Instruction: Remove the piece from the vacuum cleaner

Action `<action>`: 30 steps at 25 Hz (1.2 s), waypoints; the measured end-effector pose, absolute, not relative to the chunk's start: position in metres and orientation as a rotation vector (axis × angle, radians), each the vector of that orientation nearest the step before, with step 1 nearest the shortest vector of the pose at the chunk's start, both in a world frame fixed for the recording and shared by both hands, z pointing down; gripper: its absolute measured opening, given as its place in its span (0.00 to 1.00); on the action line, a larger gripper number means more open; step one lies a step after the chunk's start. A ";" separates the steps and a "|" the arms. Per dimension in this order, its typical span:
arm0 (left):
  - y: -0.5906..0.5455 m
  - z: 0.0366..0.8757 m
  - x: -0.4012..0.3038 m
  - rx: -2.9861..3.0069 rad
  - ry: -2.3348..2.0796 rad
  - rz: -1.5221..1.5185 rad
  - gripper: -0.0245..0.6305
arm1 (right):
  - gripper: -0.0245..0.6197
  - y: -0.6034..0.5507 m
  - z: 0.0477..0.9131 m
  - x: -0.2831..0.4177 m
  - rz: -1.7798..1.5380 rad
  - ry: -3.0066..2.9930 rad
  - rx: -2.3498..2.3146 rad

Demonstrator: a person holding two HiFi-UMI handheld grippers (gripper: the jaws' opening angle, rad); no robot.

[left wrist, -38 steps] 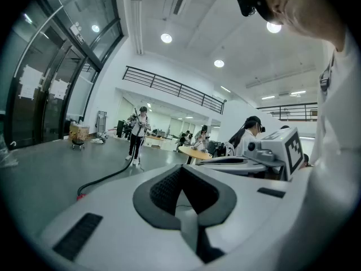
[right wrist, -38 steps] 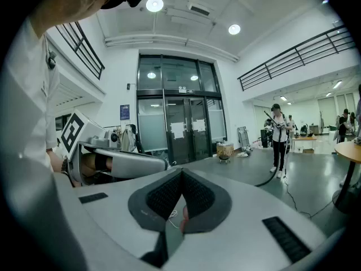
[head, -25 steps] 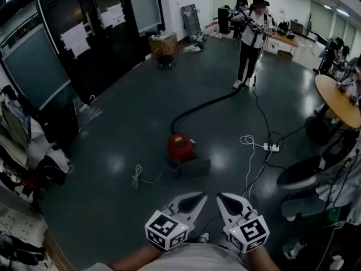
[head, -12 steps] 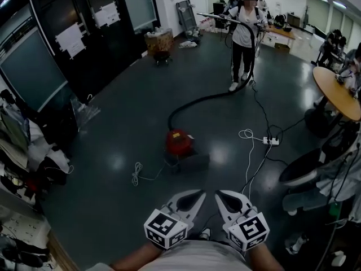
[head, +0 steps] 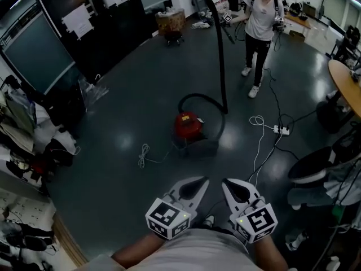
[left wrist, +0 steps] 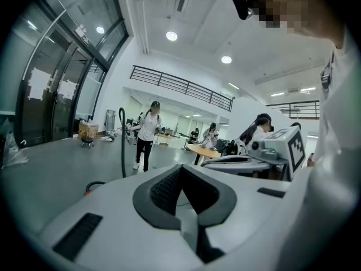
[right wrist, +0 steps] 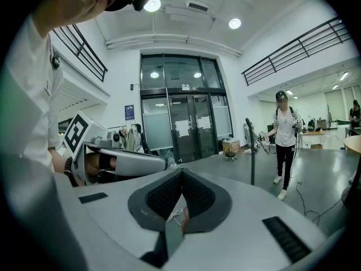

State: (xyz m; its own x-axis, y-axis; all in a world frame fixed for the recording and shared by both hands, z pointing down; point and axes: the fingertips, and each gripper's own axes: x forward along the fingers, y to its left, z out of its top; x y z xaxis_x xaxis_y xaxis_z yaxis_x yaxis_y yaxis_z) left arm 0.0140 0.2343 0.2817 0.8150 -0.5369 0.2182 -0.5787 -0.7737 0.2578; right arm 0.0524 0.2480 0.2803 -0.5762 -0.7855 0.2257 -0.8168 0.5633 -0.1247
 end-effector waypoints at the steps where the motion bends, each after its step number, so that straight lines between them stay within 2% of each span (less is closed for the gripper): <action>1: 0.229 0.284 0.013 2.684 -0.853 0.190 0.05 | 0.06 0.242 0.283 0.053 0.332 -2.652 1.365; 10: 0.149 0.311 -0.002 2.686 -0.841 0.217 0.05 | 0.06 0.159 0.306 0.036 0.363 -2.628 1.361; 21: -0.008 0.346 -0.032 2.773 -0.708 0.219 0.05 | 0.06 0.011 0.355 0.007 0.276 -2.553 1.344; 30: -0.084 0.382 -0.030 2.788 -0.667 0.154 0.05 | 0.07 -0.063 0.443 0.009 0.343 -2.434 1.213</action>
State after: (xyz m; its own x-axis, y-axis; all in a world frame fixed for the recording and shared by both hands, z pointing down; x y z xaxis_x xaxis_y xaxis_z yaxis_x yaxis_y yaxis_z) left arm -0.0297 -0.0844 0.3816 0.8883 -0.4287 0.1646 -0.4575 -0.8575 0.2353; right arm 0.0093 -0.0631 0.4428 -0.5446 -0.7062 0.4525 -0.8037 0.5937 -0.0406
